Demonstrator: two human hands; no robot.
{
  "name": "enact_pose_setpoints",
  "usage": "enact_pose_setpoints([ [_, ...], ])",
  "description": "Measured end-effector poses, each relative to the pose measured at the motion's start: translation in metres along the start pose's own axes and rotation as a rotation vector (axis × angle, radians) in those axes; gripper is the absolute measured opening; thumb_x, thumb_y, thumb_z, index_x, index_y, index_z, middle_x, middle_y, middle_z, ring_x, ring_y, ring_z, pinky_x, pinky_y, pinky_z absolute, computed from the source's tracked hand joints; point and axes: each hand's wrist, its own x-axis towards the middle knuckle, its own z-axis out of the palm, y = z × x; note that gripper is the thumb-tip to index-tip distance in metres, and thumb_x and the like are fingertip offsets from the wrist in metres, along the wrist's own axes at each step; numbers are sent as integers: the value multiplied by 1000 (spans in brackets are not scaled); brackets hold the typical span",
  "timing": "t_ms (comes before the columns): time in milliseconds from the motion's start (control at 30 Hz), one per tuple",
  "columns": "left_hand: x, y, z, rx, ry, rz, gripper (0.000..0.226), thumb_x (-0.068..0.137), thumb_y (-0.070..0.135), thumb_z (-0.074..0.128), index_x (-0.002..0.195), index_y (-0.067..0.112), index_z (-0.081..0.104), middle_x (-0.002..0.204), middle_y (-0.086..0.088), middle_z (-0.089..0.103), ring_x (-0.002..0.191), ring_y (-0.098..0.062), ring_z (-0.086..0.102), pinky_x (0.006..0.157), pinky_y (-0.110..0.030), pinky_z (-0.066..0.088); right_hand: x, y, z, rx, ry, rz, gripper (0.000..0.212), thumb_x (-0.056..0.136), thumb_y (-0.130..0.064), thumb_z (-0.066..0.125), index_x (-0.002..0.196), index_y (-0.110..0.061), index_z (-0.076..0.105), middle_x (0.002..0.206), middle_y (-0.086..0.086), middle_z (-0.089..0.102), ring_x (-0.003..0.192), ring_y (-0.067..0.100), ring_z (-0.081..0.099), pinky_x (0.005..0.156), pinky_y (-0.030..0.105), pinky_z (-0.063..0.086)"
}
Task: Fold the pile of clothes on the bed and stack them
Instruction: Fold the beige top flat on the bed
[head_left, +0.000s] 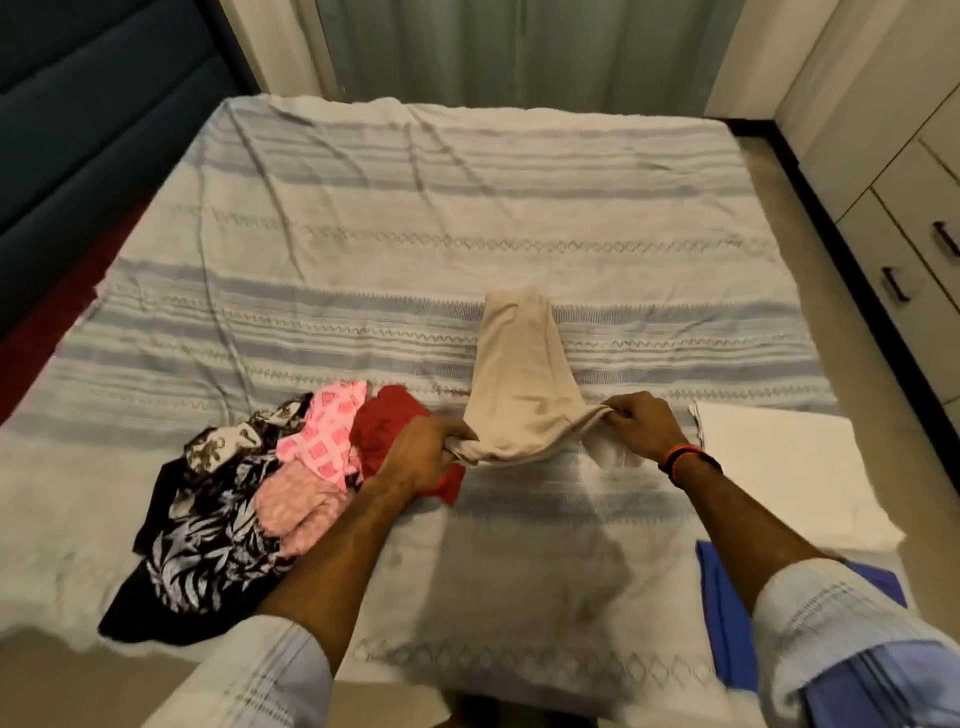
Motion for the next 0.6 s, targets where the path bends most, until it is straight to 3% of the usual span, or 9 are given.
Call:
enact_pose_setpoints([
  [100, -17, -11, 30, 82, -112, -55, 34, 71, 16, 59, 97, 30, 75, 92, 2, 76, 87, -21, 70, 76, -37, 55, -21, 17, 20, -20, -34, 26, 22, 95, -14, 56, 103, -12, 77, 92, 10, 74, 87, 25, 65, 70, 25, 37],
  [167, -28, -12, 45, 104, -147, -88, 37, 72, 13, 57, 99, 32, 74, 94, 2, 76, 90, -23, 69, 76, -39, 55, -32, 23, 27, -28, -57, 40, 20, 94, -15, 58, 98, -10, 77, 89, 12, 74, 86, 25, 66, 69, 25, 38],
  [300, -47, -8, 79, 147, -142, -104, 32, 78, 12, 60, 98, 32, 74, 94, 2, 75, 91, -26, 68, 74, -38, 54, -48, 43, 44, -60, -89, 56, 19, 93, -14, 60, 96, -7, 77, 95, 16, 74, 94, 33, 66, 77, 33, 46],
  [600, -90, -14, 164, 234, -164, -202, 37, 84, 7, 60, 105, 33, 73, 104, 2, 73, 97, -25, 66, 81, -32, 50, -91, 93, 89, -149, -126, 2, 23, 92, -6, 57, 108, -2, 73, 113, 20, 68, 110, 38, 59, 94, 39, 45],
])
